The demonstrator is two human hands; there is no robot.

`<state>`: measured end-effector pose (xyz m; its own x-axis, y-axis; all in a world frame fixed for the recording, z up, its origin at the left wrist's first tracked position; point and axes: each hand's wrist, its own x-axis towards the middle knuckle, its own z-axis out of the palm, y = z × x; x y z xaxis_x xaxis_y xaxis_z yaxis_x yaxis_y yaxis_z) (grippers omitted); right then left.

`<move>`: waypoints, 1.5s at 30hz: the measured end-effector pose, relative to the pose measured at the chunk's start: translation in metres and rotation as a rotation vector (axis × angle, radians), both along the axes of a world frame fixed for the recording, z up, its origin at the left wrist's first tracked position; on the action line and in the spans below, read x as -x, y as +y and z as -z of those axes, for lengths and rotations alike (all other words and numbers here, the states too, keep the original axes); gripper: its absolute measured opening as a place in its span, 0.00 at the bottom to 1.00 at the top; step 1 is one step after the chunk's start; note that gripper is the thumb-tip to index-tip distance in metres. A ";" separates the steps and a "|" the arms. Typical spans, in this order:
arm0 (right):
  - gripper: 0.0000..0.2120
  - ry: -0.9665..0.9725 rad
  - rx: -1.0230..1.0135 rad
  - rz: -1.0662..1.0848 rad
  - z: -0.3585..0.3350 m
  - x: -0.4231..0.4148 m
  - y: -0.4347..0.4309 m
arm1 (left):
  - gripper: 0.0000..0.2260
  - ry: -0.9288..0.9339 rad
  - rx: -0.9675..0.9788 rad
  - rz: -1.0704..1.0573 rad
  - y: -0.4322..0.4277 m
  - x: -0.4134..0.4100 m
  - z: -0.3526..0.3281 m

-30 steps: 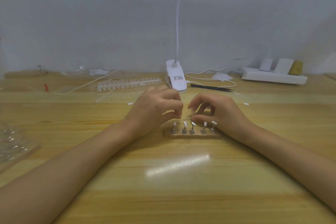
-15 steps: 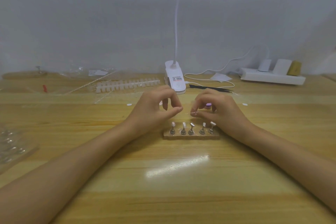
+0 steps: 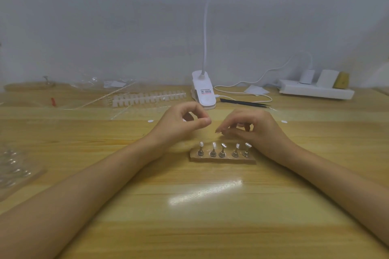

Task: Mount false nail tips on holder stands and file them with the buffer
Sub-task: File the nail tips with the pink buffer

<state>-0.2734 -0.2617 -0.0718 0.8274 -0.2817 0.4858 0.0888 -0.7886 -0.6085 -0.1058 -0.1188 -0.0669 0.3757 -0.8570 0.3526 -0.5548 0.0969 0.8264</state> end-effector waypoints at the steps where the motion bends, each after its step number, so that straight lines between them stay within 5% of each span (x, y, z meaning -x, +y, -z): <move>1: 0.04 0.009 -0.025 0.021 0.000 -0.001 -0.001 | 0.06 0.037 0.001 -0.016 0.000 -0.001 0.001; 5: 0.13 0.106 -0.107 0.156 0.001 -0.002 -0.010 | 0.05 0.032 0.047 -0.062 0.000 -0.006 0.003; 10: 0.05 0.007 0.065 0.376 -0.005 0.002 -0.030 | 0.04 0.043 0.059 -0.066 0.000 -0.007 0.006; 13: 0.15 0.219 0.089 0.418 -0.003 0.007 -0.043 | 0.03 0.061 0.050 -0.046 0.001 -0.006 0.006; 15: 0.16 0.340 0.127 0.390 0.001 0.008 -0.045 | 0.04 0.064 0.035 -0.019 0.000 -0.004 0.006; 19: 0.09 0.154 0.047 0.368 0.000 0.007 -0.042 | 0.03 0.061 0.033 0.010 0.001 -0.002 0.005; 25: 0.11 -0.010 -0.651 -0.041 -0.008 0.000 -0.012 | 0.05 0.126 0.071 0.039 0.000 0.000 0.002; 37: 0.10 0.077 -0.648 -0.069 -0.001 -0.006 -0.001 | 0.07 -0.043 0.098 0.032 -0.003 0.004 0.004; 41: 0.11 -0.049 -0.753 -0.017 -0.001 -0.006 -0.002 | 0.07 -0.058 0.087 0.048 -0.004 0.005 0.003; 45: 0.09 0.065 -0.637 -0.078 0.000 -0.006 0.000 | 0.06 -0.060 0.092 0.049 -0.003 0.006 0.003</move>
